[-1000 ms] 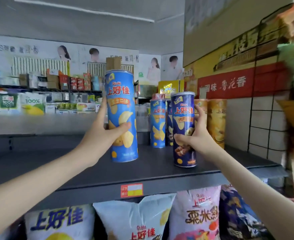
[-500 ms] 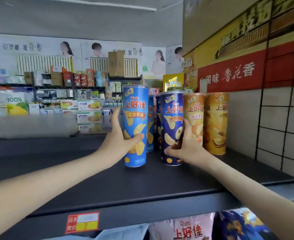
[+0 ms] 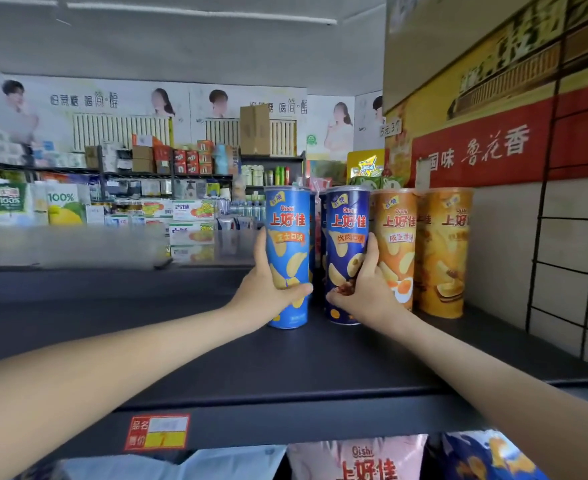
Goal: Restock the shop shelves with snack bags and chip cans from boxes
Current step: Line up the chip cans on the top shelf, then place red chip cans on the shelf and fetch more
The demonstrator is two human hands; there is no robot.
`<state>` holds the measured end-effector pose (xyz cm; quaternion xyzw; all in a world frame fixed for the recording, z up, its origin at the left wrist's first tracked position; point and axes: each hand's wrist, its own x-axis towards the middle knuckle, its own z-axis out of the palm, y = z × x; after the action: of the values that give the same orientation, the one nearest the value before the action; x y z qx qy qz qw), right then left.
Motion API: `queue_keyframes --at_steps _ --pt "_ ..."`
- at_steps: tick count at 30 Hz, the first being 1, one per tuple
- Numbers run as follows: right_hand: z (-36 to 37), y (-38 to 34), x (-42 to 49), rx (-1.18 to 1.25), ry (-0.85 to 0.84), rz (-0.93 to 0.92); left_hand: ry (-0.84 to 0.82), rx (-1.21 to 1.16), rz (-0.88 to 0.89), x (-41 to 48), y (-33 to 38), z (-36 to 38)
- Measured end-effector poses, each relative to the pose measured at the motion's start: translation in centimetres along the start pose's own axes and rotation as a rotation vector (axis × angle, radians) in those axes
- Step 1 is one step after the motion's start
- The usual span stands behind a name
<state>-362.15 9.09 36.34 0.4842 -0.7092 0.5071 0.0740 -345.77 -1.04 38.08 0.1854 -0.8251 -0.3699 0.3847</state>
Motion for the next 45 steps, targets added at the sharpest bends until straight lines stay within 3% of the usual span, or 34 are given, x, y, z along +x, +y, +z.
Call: queue_keyframes --at_steps 18,22,27,31,34,38,45 --pt "0.4 -1.8 -0.8 -0.056 0.043 0.146 -0.069 0.02 -0.013 1.6 -1.2 1.4" --pt "0.3 -3.3 -2.5 -0.106 0.112 0.173 -0.076 0.036 -0.124 1.3 -1.1 1.6" --pt "0.7 -6.7 -5.8 -0.276 0.232 0.038 -0.12 0.151 -0.313 -2.0 2.4 -0.5" --pt "2.3 -10.6 -9.8 -0.1 0.32 -0.253 -0.017 0.137 -0.155 -8.4 4.9 -3.4" --pt "4.1 -13.6 -14.8 0.178 0.341 -0.323 0.16 0.069 -0.001 -15.6 5.3 -4.7" --pt "7.9 -15.4 -23.4 0.43 0.092 -0.289 0.291 -0.127 -0.073 -26.4 2.2 -4.9" --pt "17.5 -15.4 -37.3 0.498 -0.536 0.012 0.444 -0.186 -0.643 -42.9 -4.8 -7.2"
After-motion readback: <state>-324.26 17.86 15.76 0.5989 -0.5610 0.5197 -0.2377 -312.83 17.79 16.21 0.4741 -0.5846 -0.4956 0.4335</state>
